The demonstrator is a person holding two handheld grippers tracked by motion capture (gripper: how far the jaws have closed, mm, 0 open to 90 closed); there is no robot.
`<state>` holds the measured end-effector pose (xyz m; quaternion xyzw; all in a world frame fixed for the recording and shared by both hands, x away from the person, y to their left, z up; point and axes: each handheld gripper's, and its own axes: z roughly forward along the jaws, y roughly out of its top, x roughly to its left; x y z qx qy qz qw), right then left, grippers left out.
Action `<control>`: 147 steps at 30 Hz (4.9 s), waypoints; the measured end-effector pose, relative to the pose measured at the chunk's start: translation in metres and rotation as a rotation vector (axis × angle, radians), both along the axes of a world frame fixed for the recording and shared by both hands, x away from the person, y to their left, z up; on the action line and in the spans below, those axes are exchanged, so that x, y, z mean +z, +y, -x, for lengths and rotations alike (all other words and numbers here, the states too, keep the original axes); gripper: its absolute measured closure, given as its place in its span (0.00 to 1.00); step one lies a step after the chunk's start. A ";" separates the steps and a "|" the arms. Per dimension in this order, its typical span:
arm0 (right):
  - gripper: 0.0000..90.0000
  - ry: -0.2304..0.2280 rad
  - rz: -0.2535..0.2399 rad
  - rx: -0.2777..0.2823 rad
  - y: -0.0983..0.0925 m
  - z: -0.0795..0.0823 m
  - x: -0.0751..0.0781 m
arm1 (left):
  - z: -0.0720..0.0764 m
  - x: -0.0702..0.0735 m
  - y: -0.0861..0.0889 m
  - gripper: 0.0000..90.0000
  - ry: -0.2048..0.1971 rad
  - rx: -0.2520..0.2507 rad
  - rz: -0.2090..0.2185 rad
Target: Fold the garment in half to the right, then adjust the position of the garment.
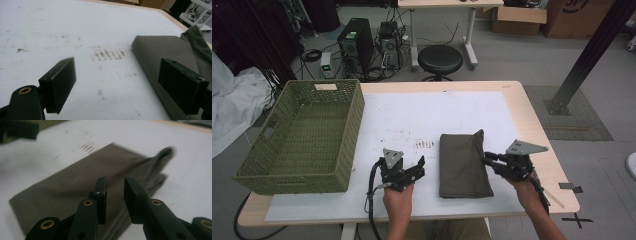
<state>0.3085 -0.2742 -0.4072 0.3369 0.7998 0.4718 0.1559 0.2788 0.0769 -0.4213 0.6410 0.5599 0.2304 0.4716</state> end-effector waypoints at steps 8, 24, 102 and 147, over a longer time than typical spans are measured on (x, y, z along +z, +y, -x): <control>0.87 0.078 0.170 0.004 0.008 0.018 -0.036 | -0.005 -0.002 0.015 0.18 0.000 0.008 -0.012; 0.61 0.118 0.021 -0.132 0.016 -0.087 -0.022 | -0.008 -0.006 0.024 0.18 0.017 0.006 -0.018; 0.18 -0.048 -0.102 -0.325 -0.066 0.005 -0.025 | -0.058 -0.031 -0.077 0.88 0.252 -0.280 0.071; 0.18 -0.041 -0.110 -0.336 -0.062 0.009 -0.031 | -0.057 0.009 0.051 0.17 -0.090 -0.071 0.045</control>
